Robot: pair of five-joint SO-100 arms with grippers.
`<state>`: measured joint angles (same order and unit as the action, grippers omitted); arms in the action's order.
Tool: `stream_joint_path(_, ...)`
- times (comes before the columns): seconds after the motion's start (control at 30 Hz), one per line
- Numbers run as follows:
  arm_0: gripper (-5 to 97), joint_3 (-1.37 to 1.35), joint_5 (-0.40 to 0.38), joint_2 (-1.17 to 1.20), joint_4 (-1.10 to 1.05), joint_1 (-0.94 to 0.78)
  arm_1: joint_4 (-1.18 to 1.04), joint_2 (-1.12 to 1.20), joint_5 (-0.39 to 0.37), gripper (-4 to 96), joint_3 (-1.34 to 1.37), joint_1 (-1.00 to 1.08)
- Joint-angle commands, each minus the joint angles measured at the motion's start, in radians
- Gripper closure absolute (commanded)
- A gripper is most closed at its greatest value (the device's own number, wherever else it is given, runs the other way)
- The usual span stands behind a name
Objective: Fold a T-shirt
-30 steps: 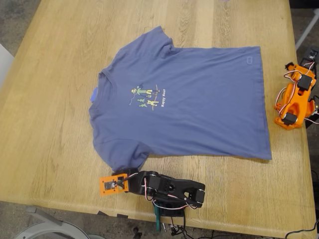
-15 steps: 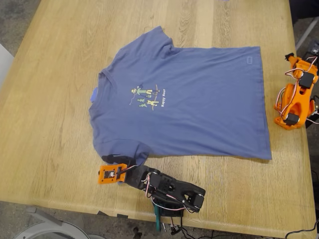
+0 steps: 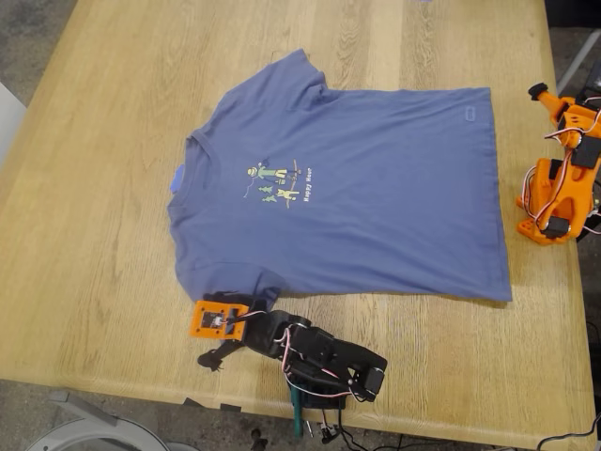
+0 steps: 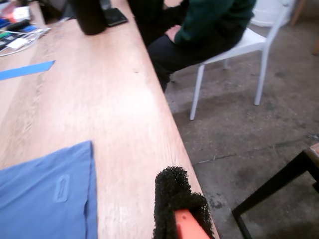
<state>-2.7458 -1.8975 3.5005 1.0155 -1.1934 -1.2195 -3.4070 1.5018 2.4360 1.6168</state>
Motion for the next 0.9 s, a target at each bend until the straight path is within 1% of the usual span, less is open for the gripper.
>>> stream_joint_path(0.0, 35, 0.25, 0.035, 0.002, 0.17, 0.017, -0.087, 0.0, 0.015, 43.0, -0.124, -0.058)
stream_joint_path(0.1, 35, 0.383, 0.048, -0.115, 0.196, 0.031, -0.215, 0.002, 0.029, 43.1, -0.224, -0.146)
stream_joint_path(0.27, 35, 0.68, 0.08, -0.354, 0.383, 0.077, -0.477, 0.052, 0.044, 44.0, -0.437, -0.322)
stream_joint_path(0.37, 35, 0.816, 0.097, -0.451, 0.489, 0.114, -0.48, 0.117, 0.061, 45.2, -0.531, -0.433)
stream_joint_path(0.47, 33, 0.933, 0.106, -0.535, 0.609, 0.164, -0.48, 0.259, 0.08, 45.5, -0.65, -0.509)
stream_joint_path(0.57, 31, 1.035, 0.114, -0.617, 0.676, 0.235, -0.48, 0.391, 0.101, 46.1, -0.756, -0.592)
stream_joint_path(0.7, 29, 1.16, 0.109, -0.716, 0.699, 0.351, -0.482, 0.537, 0.124, 47.4, -0.861, -0.716)
stream_joint_path(0.8, 29, 1.204, 0.14, -0.762, 0.698, 0.387, -0.483, 0.617, 0.129, 48.4, -0.905, -0.807)
stream_joint_path(0.87, 29, 1.216, 0.144, -0.782, 0.699, 0.407, -0.483, 0.666, 0.13, 49.1, -0.925, -0.876)
